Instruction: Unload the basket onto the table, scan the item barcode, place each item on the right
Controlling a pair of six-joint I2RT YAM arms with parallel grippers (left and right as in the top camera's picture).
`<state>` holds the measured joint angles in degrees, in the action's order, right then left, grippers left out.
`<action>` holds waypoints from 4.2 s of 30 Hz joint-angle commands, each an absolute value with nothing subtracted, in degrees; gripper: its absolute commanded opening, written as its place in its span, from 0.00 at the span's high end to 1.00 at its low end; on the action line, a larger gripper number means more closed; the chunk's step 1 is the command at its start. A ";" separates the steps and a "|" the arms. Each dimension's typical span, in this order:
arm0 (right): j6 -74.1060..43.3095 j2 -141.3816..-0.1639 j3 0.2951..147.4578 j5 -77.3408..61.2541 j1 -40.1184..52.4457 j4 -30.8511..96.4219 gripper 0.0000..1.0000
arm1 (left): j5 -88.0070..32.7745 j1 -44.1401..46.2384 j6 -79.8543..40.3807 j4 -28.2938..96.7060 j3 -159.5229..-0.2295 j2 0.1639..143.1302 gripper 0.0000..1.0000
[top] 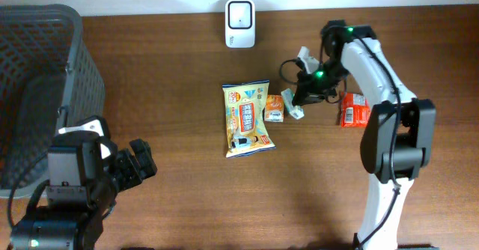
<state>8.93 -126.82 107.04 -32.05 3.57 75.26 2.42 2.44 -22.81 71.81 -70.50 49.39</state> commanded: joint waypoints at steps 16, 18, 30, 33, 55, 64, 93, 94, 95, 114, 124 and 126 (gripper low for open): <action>9.34 -126.76 103.26 -23.53 6.37 79.42 0.96 | 2.70 2.07 -23.31 71.85 -70.70 49.21 0.01; 8.36 -126.76 100.18 -20.60 8.82 76.60 0.96 | 2.70 2.07 -23.31 71.85 -70.70 49.21 0.01; -10.50 -126.76 97.01 13.54 13.50 65.67 0.83 | 2.70 2.07 -23.31 71.85 -70.70 49.21 0.01; -10.59 -126.78 97.01 14.22 11.42 63.13 0.79 | 2.70 2.07 -23.31 71.85 -70.70 49.21 0.01; -5.45 -126.91 107.68 -22.26 10.98 68.45 0.57 | 2.70 2.07 -23.31 71.85 -70.70 49.21 0.01; -17.67 -126.91 95.90 -18.61 13.10 56.05 0.77 | 2.70 2.07 -23.31 71.85 -70.70 49.21 0.01; -18.52 -127.11 111.00 7.05 19.40 71.46 0.96 | 2.70 2.07 -23.31 71.85 -70.70 49.21 0.01; -13.47 -127.11 112.90 -2.66 16.93 72.20 0.96 | 2.70 2.07 -23.31 71.85 -70.70 49.21 0.01; -9.41 -127.11 114.52 -10.26 14.17 73.17 0.96 | 2.70 2.07 -23.31 71.85 -70.70 49.21 0.01; 40.03 -127.11 115.68 -53.76 -2.66 92.64 0.96 | 2.70 2.07 -23.31 71.85 -70.70 49.21 0.01; -2.26 -127.13 112.57 -19.79 -1.61 74.72 0.96 | 2.70 2.07 -23.31 71.85 -70.70 49.21 0.01; -2.94 -127.13 109.54 -18.22 -0.73 72.20 0.96 | 2.70 2.07 -23.31 71.85 -70.70 49.21 0.01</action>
